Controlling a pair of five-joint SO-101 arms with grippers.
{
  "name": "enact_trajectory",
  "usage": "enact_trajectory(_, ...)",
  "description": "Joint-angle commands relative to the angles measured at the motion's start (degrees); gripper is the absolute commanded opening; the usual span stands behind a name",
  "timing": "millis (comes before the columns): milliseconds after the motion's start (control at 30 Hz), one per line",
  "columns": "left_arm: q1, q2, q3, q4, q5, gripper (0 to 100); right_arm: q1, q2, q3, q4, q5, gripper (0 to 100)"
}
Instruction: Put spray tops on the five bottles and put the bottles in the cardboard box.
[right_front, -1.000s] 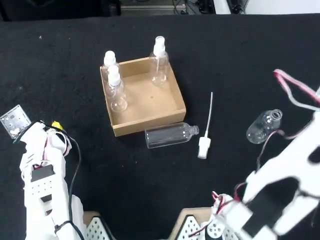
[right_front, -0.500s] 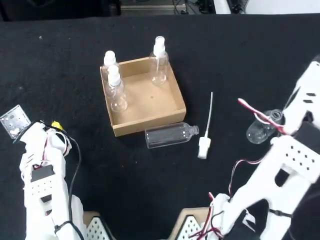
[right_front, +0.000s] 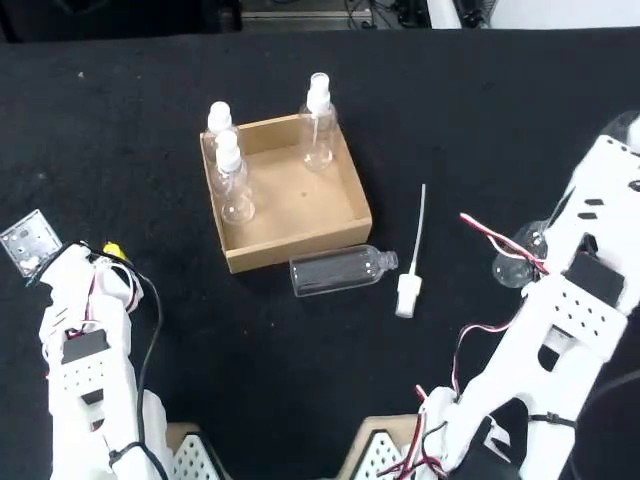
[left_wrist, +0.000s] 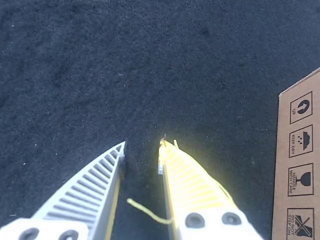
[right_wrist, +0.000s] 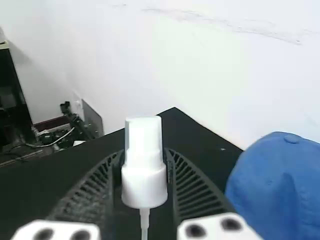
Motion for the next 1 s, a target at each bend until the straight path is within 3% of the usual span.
enact_trajectory(0,-0.31,-0.88,-0.40,-1.32,-0.44,9,-1.05,-4.53,-0.66,-1.85,-0.26,1.1)
enact_trajectory(367,-0.48,-0.88,-0.40,-1.32,-0.44,9,-1.14,-21.93,8.57,-0.79,0.00,1.1)
enact_trajectory(633,-0.57,-0.88,-0.40,-1.32,-0.44,9,-0.79,-24.66,24.75,-20.13,0.09,1.1)
enact_trajectory(967,-0.48,-0.88,-0.40,-1.32,-0.44,9,-1.05,-24.75,30.20,-21.36,2.11,1.1)
